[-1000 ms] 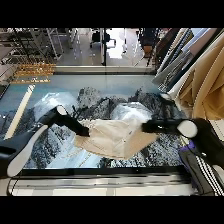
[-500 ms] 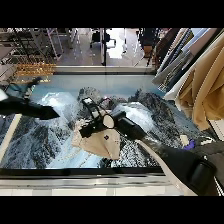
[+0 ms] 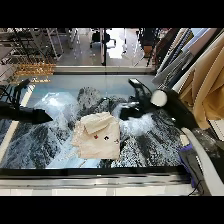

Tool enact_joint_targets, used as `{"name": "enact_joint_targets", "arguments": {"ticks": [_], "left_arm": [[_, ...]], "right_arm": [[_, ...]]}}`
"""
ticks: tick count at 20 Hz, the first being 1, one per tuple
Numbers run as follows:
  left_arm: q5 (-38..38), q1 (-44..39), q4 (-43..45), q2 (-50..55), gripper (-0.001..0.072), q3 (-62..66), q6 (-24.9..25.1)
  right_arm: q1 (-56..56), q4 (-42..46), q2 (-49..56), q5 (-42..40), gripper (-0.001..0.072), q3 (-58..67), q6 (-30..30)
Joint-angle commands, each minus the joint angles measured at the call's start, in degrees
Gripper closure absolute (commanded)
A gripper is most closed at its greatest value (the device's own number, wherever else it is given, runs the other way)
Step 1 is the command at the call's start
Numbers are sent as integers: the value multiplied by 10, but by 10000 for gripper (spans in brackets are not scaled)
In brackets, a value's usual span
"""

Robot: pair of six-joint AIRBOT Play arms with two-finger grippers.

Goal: Fold the clothes and pants, and hang the long-sleeved shirts on hangers.

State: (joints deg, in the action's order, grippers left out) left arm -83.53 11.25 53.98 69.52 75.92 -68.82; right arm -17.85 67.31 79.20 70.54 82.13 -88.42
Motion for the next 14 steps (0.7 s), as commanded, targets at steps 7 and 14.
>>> {"name": "enact_joint_targets", "arguments": {"ticks": [7, 14], "left_arm": [[12, -49, -4, 54, 694, -28, 7], [-14, -67, -4, 55, 694, -28, 7]], "right_arm": [[101, -399, 61, -143, 54, -327, 252], [27, -456, 262, -91, 173, -128, 235]]}}
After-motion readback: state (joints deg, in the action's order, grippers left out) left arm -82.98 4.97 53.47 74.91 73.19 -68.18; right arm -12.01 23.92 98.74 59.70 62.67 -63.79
